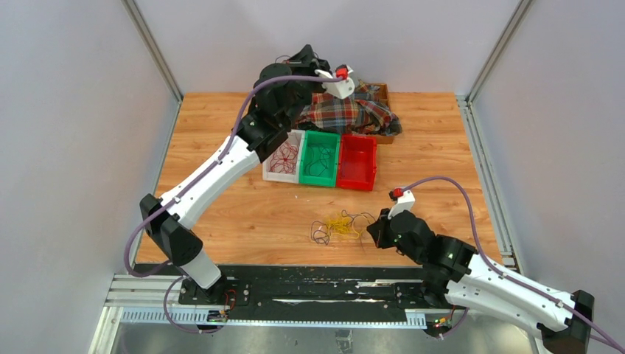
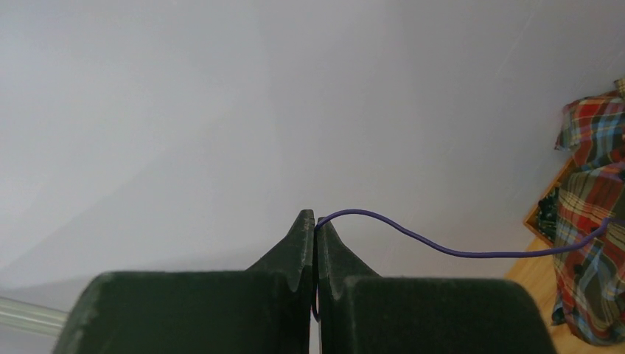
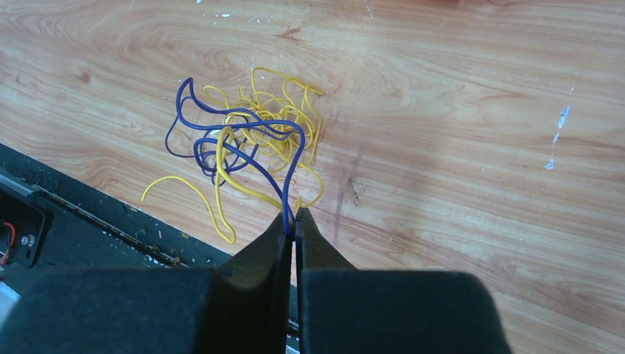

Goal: Untangle the cables

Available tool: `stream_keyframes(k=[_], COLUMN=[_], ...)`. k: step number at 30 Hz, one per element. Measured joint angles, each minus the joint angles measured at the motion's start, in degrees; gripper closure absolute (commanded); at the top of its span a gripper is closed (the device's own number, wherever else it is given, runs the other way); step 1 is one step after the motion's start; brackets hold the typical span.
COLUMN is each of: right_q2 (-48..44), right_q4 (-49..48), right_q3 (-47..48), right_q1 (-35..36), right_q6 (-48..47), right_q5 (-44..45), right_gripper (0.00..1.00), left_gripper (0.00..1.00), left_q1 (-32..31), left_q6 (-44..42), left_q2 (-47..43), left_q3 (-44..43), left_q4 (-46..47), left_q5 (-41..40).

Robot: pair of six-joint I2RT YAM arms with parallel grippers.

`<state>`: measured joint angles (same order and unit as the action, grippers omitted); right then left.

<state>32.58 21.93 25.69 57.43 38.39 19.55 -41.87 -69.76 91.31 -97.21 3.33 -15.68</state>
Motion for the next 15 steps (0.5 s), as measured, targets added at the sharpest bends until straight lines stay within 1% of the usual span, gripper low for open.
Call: stream_keyframes(k=[4,9,11,15], right_q2=[-0.04,0.39,0.44,0.50], right_q4=[0.24,0.28,0.28,0.33], right_q3=[-0.17,-0.17,-0.20,-0.35], right_q1=[0.00,0.00,0.00,0.00], right_q6=[1.05,1.77,2.14,2.58], right_q5=[0.00,-0.02,-0.02,-0.02], right_gripper=[0.99,1.00,0.99,1.00], left_gripper=[0.99,0.99,1.00,0.99], left_q1=[0.96,0.96,0.96,0.96], left_q6=[1.27,3.54,4.04,4.44], left_q2=[2.51,5.62,6.25,5.90], left_q3=[-5.75,-16.41,-19.45,-20.00], left_q4=[0.00,1.25,2.21,3.89], left_q5=[-0.46,-0.61,-0.76,-1.09])
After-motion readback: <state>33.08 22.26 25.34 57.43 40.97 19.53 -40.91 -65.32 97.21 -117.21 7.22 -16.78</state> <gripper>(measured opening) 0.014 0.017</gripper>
